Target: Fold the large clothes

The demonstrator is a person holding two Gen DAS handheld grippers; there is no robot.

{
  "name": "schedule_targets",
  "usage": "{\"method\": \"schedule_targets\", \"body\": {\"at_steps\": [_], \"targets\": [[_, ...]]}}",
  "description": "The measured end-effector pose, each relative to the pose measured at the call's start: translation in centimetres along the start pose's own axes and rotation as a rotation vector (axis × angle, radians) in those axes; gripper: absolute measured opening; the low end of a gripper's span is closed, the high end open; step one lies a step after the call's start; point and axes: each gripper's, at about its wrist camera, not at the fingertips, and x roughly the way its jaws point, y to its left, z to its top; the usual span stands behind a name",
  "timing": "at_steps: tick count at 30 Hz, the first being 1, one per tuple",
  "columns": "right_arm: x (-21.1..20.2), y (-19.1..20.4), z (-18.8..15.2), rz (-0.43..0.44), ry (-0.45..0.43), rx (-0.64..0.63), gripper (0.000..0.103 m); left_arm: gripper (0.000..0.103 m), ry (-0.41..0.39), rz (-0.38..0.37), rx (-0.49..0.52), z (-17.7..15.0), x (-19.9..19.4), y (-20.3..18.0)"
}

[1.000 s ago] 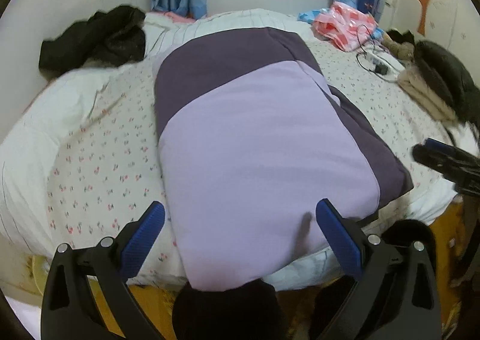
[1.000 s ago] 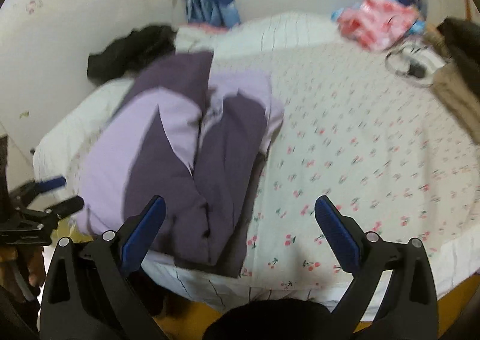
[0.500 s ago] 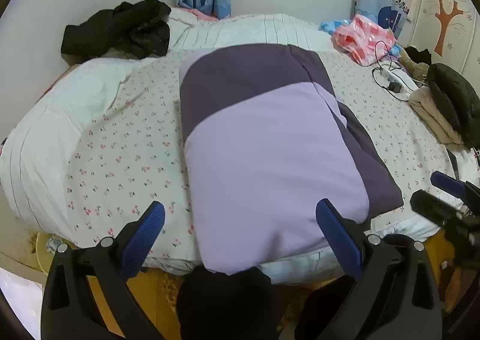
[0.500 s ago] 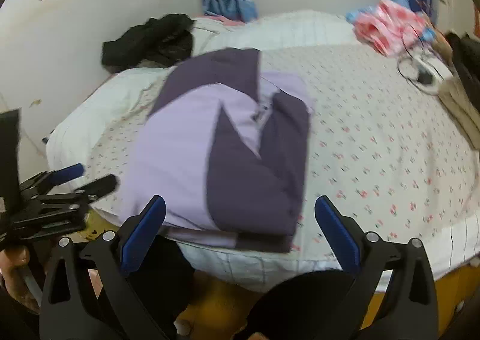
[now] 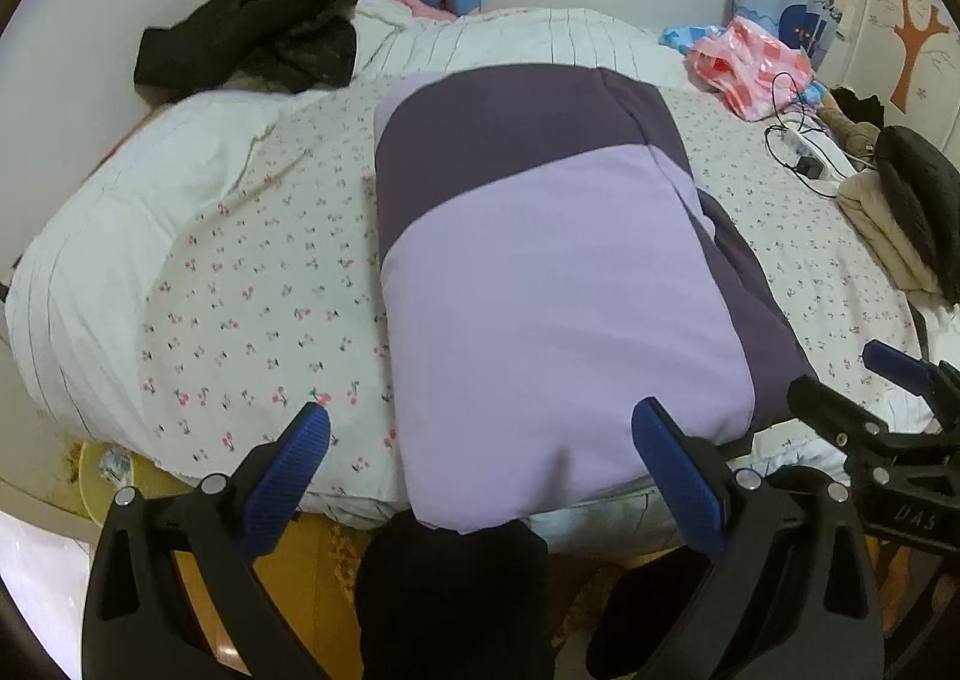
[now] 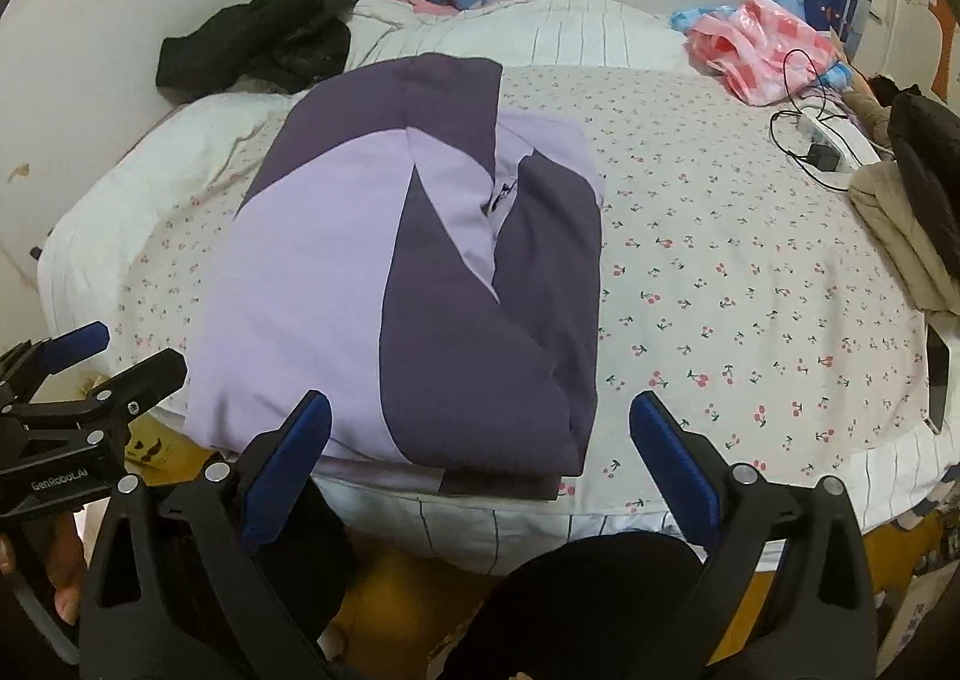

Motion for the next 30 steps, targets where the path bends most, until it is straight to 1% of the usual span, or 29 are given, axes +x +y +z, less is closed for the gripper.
{"method": "schedule_targets", "body": {"at_steps": [10, 17, 23, 30], "targets": [[0.39, 0.56, 0.06, 0.019, 0.013, -0.018, 0.096, 0.096, 0.024, -0.014, 0.003, -0.16, 0.40, -0.39], [0.42, 0.55, -0.08, 0.023, 0.012, -0.014, 0.096, 0.096, 0.024, -0.011, 0.010, -0.30, 0.30, -0.60], [0.52, 0.53, -0.18, 0.024, 0.012, -0.011, 0.096, 0.096, 0.015, 0.011, 0.018, -0.33, 0.31, -0.58], [0.66, 0.55, -0.29, 0.029, 0.017, -0.006, 0.096, 0.096, 0.011, 0.044, -0.004, -0.14, 0.24, -0.08]]}}
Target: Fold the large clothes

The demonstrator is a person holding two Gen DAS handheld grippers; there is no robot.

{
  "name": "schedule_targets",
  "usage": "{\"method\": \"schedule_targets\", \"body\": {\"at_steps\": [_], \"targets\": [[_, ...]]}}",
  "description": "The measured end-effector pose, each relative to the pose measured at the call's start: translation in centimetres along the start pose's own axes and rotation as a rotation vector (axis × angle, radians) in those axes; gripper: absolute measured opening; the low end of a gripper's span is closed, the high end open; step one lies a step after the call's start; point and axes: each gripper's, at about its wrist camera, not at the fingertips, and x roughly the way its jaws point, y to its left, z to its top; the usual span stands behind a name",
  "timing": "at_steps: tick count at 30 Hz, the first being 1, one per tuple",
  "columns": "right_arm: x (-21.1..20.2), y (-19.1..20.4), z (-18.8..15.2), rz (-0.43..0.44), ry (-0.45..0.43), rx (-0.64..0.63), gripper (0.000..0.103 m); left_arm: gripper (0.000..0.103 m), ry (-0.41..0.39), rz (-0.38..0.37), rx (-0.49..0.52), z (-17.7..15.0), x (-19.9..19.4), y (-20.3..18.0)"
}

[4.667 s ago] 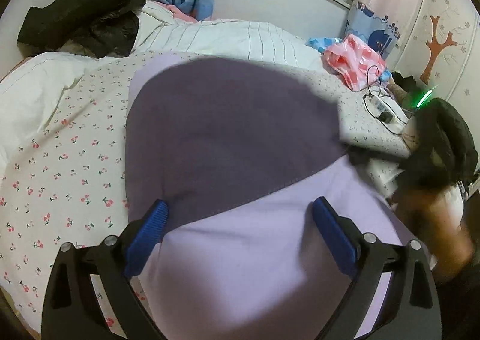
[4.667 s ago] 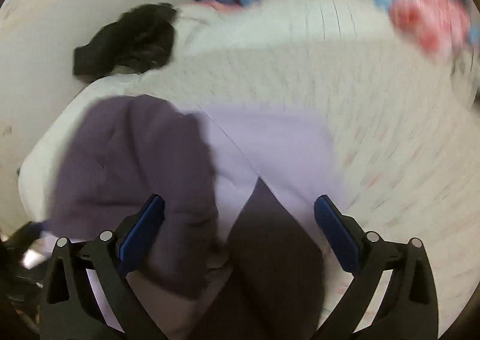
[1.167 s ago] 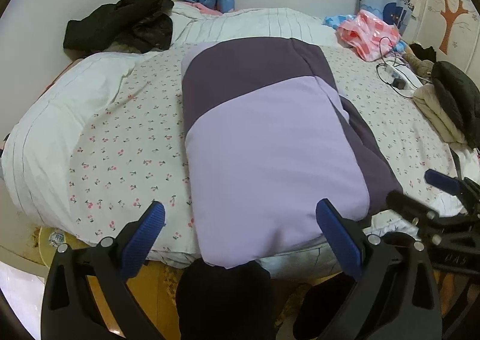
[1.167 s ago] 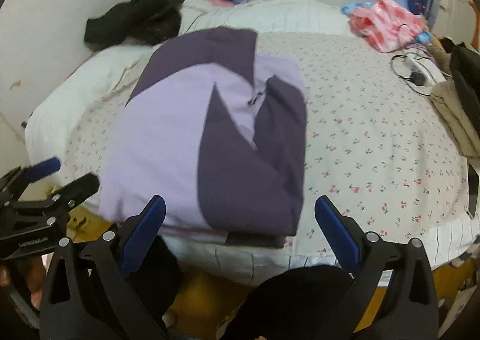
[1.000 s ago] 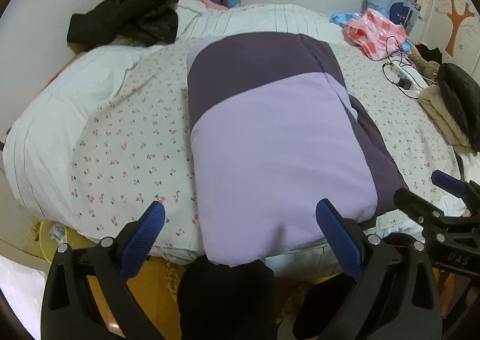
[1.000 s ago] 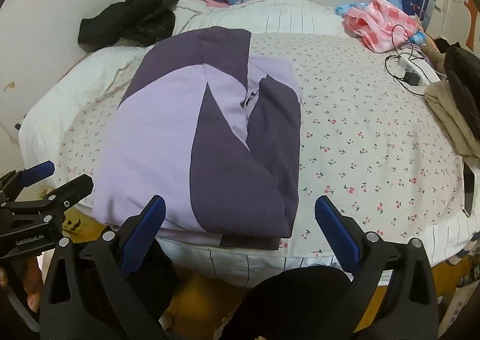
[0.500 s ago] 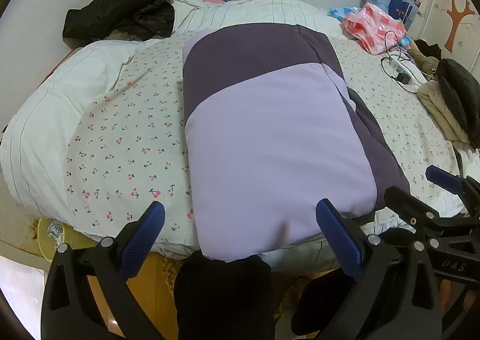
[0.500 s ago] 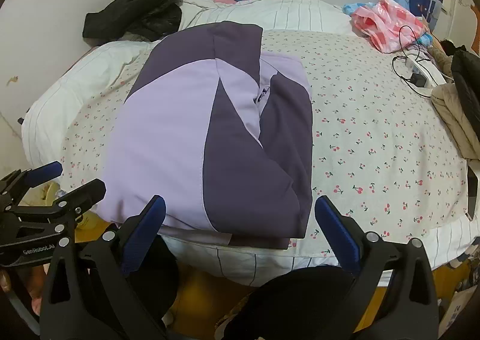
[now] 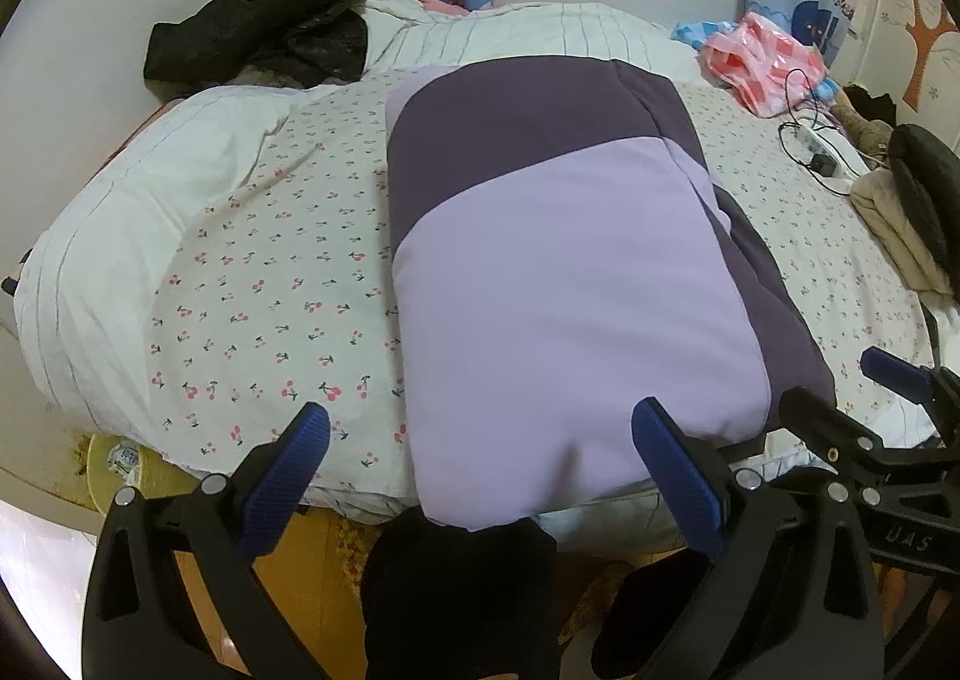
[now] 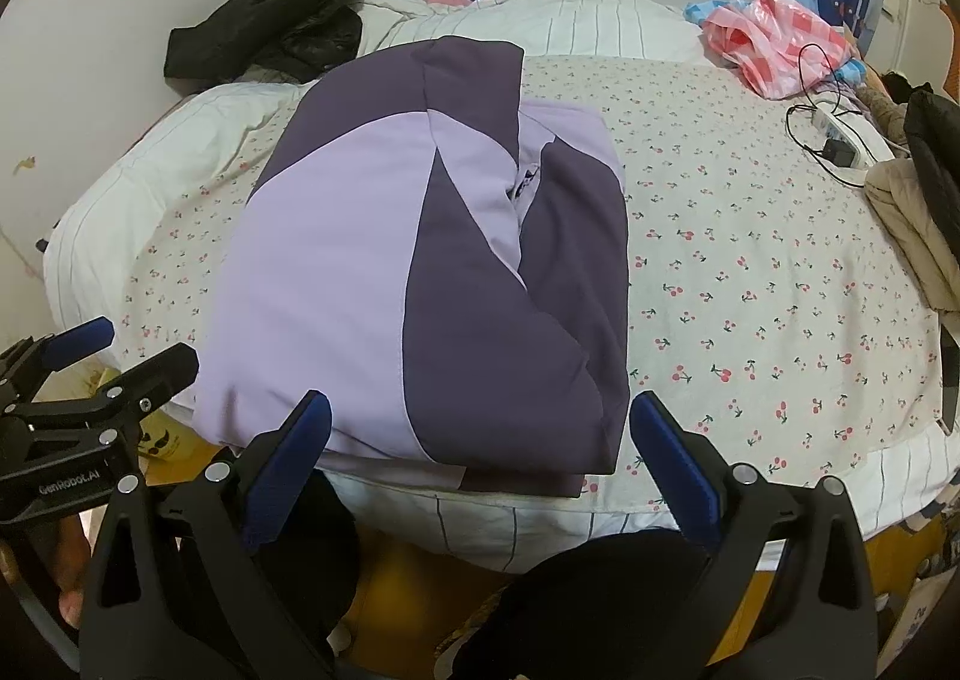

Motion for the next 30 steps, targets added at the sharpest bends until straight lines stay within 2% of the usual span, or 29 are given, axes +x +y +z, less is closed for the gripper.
{"method": "schedule_targets", "body": {"at_steps": [5, 11, 30], "targets": [[0.05, 0.08, 0.07, 0.003, 0.002, 0.001, 0.096, 0.096, 0.035, 0.058, 0.040, 0.12, 0.50, -0.51], [0.10, 0.03, 0.06, 0.001, -0.001, 0.003, 0.096, 0.096, 0.027, 0.028, 0.053, -0.02, 0.10, -0.86], [0.12, 0.20, 0.10, -0.001, -0.001, 0.007, 0.096, 0.096, 0.027, 0.021, 0.048, 0.26, 0.23, -0.59]]}}
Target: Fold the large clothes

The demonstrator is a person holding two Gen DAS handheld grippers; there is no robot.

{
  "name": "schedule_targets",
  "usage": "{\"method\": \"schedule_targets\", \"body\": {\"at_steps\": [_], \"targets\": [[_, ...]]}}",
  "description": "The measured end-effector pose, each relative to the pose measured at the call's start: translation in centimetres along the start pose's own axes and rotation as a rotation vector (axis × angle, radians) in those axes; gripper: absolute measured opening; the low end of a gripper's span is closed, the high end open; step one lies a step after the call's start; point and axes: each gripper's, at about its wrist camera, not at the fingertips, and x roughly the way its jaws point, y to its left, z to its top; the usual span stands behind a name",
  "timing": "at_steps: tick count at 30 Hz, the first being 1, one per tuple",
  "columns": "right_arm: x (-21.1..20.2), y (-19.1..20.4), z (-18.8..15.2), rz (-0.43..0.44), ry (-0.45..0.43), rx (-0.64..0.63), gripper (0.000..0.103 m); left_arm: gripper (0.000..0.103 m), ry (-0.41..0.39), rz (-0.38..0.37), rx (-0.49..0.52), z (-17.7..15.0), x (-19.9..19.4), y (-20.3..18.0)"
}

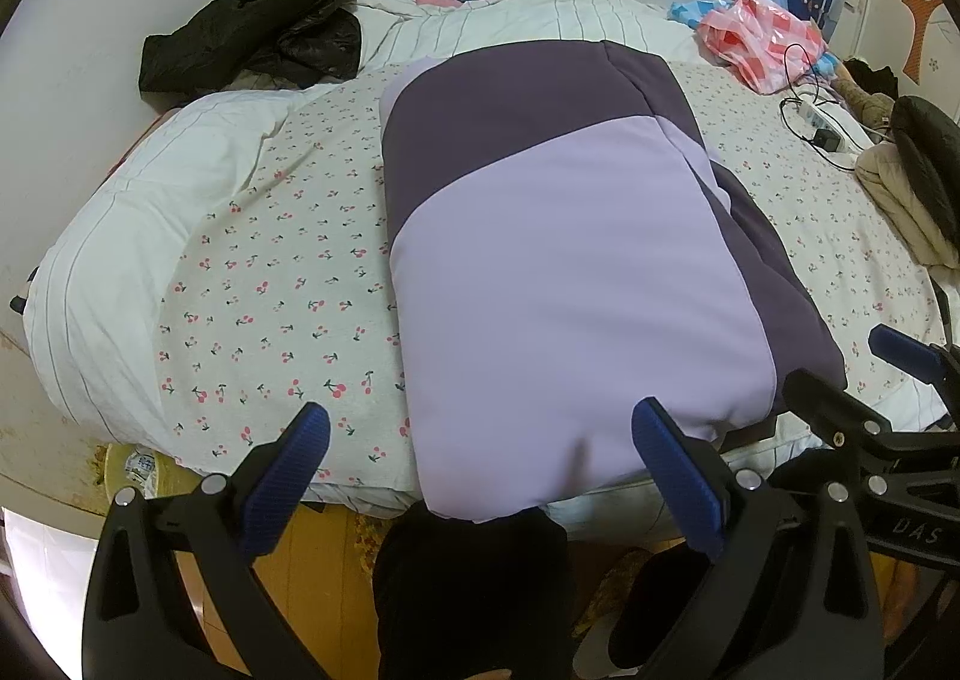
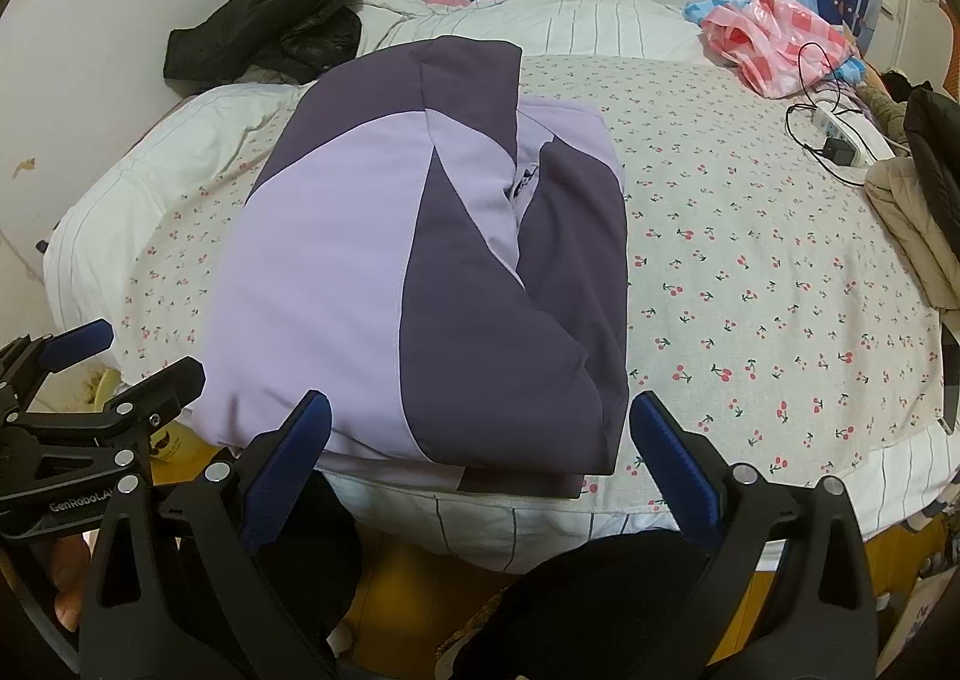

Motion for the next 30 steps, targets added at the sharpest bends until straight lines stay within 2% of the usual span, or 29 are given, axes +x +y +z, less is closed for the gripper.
{"method": "schedule_targets", "body": {"at_steps": [30], "targets": [[0.34, 0.17, -0.15, 0.006, 0.006, 0.004, 0.096, 0.096, -0.013, 0.007, 0.018, 0.04, -0.06, -0.61]]}}
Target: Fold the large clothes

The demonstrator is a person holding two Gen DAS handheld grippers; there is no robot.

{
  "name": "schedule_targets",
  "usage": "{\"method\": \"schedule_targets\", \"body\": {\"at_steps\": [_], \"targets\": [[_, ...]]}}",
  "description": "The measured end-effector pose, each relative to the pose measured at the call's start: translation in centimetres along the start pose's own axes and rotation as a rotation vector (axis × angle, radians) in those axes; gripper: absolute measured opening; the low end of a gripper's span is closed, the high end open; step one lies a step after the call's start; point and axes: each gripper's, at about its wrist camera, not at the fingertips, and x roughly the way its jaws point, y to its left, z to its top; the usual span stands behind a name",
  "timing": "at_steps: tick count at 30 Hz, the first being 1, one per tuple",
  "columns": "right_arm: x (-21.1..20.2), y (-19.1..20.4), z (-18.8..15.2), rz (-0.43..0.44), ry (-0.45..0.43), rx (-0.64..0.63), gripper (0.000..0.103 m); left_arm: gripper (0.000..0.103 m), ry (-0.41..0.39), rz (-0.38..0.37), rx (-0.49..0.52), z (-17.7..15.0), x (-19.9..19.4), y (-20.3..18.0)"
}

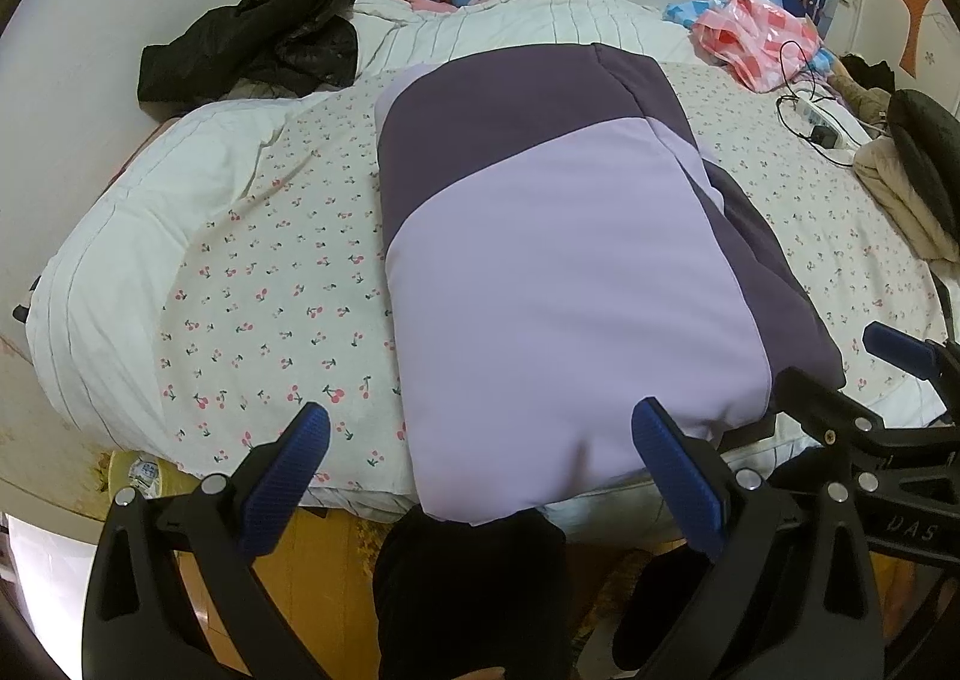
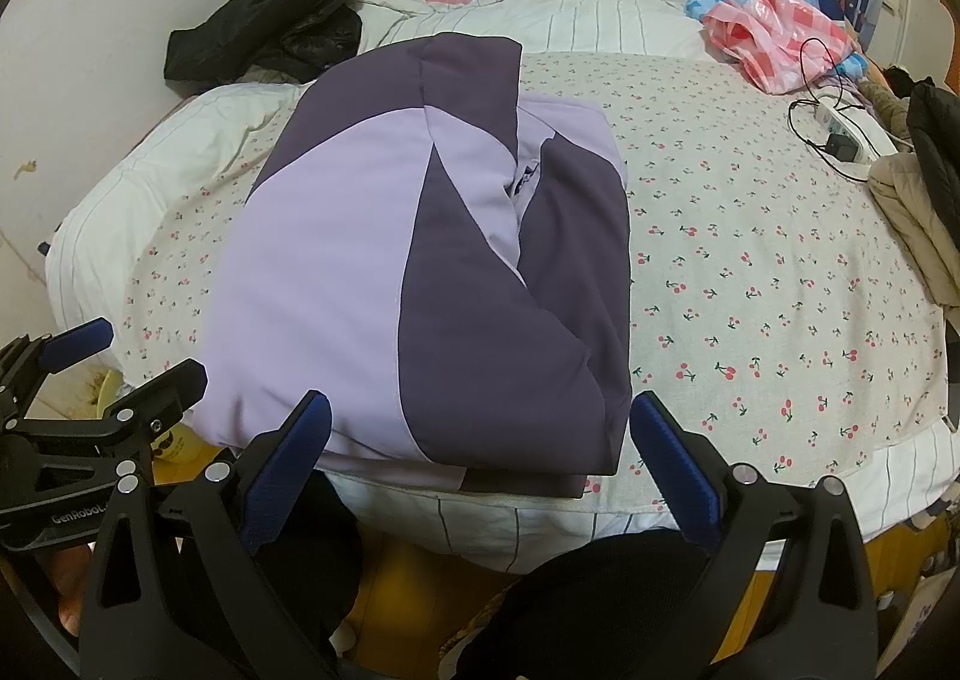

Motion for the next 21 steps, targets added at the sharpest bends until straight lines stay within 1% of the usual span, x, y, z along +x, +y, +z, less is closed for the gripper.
{"method": "schedule_targets", "body": {"at_steps": [15, 21], "targets": [[-0.01, -0.08, 0.09, 0.004, -0.002, 0.004, 0.096, 0.096, -0.005, 0.002, 0.002, 0.15, 0.04, 0.14], [0.02, -0.12, 0.13, 0.005, -0.003, 0.003, 0.096, 0.096, -0.016, 0.020, 0.010, 0.27, -0.16, 0.12]]}}
